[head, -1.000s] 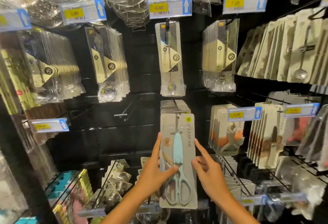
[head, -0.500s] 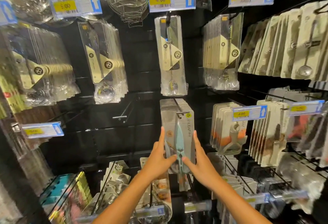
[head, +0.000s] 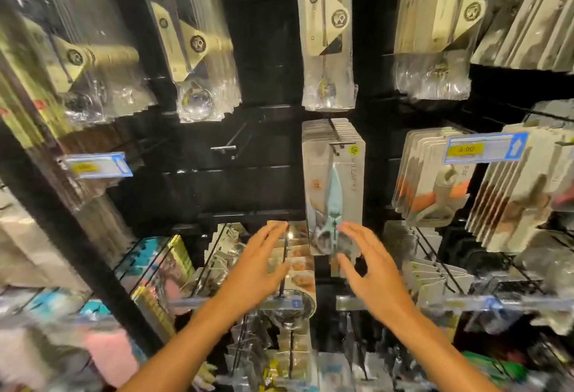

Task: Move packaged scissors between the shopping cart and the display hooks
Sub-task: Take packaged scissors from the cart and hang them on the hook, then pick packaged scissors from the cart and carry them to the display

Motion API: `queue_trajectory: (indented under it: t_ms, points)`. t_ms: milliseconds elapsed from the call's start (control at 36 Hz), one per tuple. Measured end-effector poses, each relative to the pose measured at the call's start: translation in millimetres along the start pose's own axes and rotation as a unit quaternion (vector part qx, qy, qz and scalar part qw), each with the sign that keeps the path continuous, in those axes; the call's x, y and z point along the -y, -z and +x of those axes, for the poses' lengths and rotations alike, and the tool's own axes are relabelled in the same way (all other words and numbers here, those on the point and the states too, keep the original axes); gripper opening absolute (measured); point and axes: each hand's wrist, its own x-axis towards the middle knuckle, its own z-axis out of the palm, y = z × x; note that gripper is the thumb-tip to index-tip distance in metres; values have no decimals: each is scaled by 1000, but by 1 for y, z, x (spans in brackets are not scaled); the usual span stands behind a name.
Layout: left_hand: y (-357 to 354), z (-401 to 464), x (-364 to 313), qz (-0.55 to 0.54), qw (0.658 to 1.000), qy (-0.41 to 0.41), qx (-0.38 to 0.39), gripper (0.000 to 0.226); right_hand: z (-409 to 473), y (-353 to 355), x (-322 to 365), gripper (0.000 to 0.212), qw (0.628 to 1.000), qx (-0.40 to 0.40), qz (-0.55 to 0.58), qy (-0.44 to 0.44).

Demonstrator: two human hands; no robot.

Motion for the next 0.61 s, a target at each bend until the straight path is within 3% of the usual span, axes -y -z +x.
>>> queue_trajectory:
  t_ms: [111,278,444,611]
  points:
    - [6,-57,32,66,998,3,-2,68,-16,-31,8,40,991,110,-26,77]
    - [20,-160,86,157,987,39,4,65,-34,-108,24,46,938,310,-57,145]
    - [29,-287,125,207,964,167,6,58,-66,-190,59,60,867,465,-86,159]
    - [34,-425,159,205,929,307,-25,60,-104,-261,115,55,805,549,-79,210]
